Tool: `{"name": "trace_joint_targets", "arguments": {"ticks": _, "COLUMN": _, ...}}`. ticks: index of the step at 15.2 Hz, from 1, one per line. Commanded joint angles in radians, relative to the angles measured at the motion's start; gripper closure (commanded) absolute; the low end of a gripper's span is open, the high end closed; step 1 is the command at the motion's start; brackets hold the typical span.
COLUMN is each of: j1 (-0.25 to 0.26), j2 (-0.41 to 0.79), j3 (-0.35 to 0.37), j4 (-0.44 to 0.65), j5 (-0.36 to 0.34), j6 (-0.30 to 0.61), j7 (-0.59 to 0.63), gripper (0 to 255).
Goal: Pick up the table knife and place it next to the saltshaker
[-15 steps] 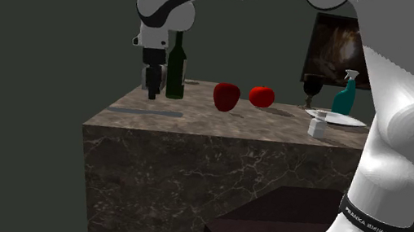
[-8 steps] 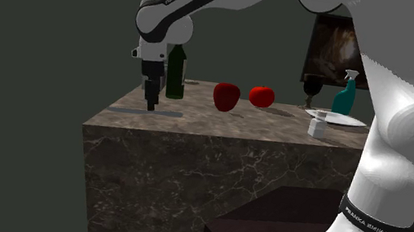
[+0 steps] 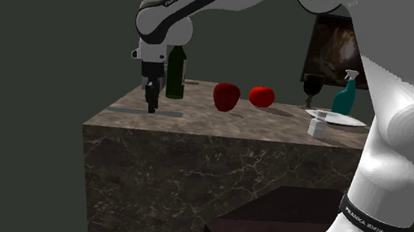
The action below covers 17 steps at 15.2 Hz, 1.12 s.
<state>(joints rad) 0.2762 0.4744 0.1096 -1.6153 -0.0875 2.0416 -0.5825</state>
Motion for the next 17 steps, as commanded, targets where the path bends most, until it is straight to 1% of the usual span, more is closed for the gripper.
{"name": "trace_joint_targets", "arguments": {"ticks": 1, "j1": 0.0, "j2": 0.0, "j3": 0.0, "j4": 0.0, "j5": 0.0, "j6": 0.0, "j7": 0.0, "gripper": 255}}
{"name": "trace_joint_targets", "arguments": {"ticks": 9, "j1": 0.0, "j2": 0.0, "j3": 0.0, "j4": 0.0, "j5": 0.0, "j6": 0.0, "j7": 0.0, "gripper": 255}}
{"name": "trace_joint_targets", "arguments": {"ticks": 17, "j1": -0.001, "j2": -0.037, "j3": 0.003, "j4": 0.054, "j5": 0.006, "j6": -0.09, "j7": -0.006, "gripper": 255}}
